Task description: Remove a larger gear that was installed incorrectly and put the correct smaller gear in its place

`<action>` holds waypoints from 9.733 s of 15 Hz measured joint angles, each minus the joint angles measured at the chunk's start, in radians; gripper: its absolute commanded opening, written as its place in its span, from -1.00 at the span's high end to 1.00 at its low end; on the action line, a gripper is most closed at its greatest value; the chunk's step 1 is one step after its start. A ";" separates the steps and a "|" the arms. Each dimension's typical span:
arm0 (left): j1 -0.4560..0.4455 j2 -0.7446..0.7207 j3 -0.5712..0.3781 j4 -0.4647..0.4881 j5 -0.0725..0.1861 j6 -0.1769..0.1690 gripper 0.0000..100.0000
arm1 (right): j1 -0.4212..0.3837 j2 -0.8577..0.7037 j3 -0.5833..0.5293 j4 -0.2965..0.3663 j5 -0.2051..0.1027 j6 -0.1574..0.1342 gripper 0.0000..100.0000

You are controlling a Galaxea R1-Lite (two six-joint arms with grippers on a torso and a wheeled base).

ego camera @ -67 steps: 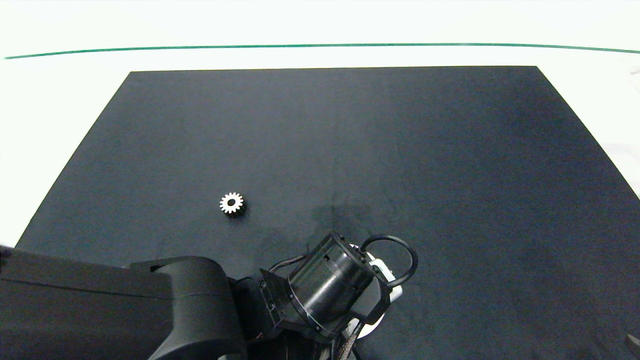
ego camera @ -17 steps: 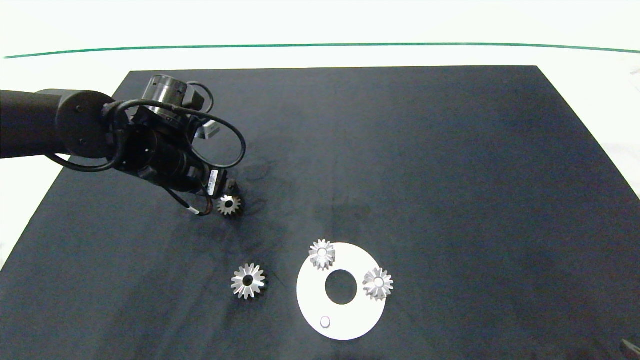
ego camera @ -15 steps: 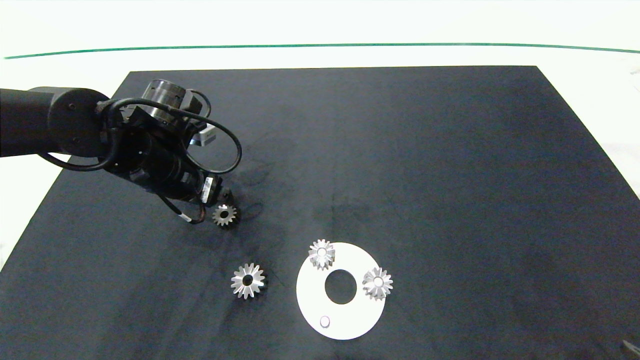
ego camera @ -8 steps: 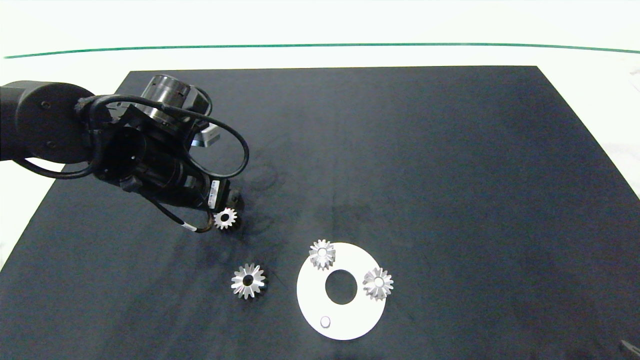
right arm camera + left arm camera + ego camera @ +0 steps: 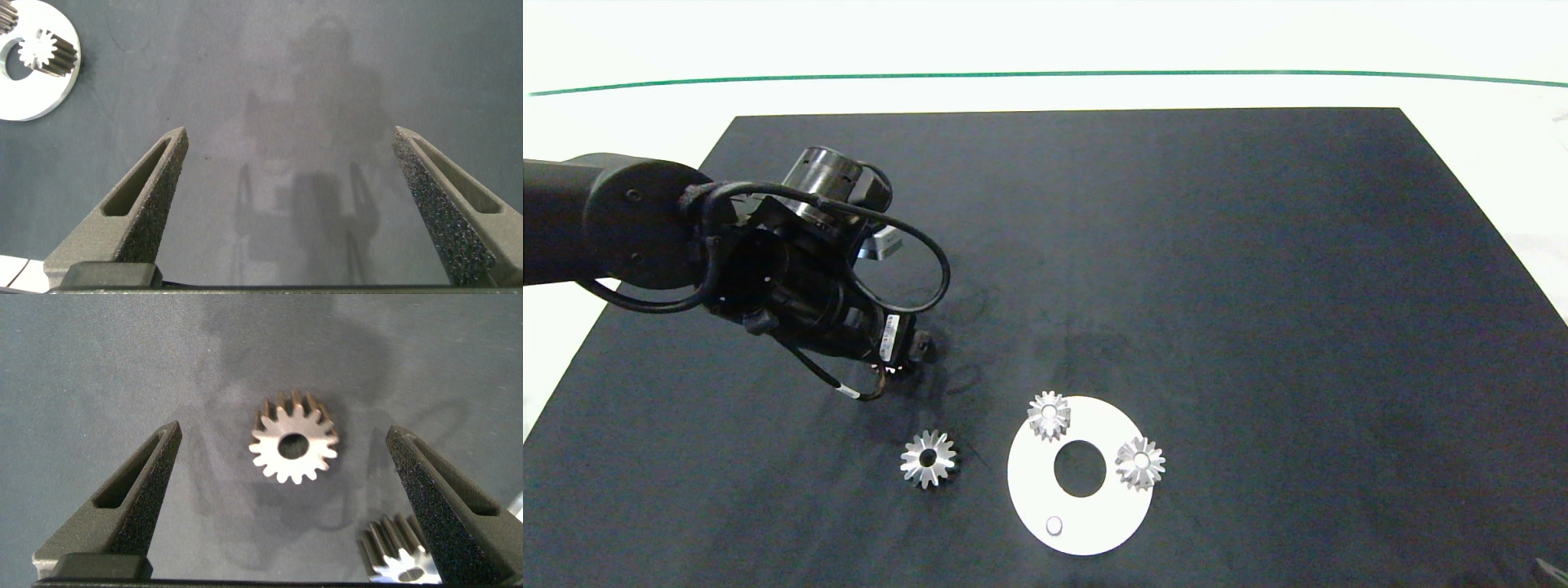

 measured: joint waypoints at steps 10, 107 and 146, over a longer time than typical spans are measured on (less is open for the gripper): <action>0.002 0.023 0.015 0.002 0.024 0.007 -0.66 | 0.000 -0.001 0.001 0.000 0.000 0.000 -1.00; -0.804 0.053 0.143 0.051 0.395 -0.234 0.62 | 0.000 -0.017 0.006 -0.001 -0.006 0.000 -1.00; -0.804 0.054 0.205 -0.084 0.394 -0.281 0.62 | 0.001 -0.018 0.011 -0.001 -0.004 0.000 -1.00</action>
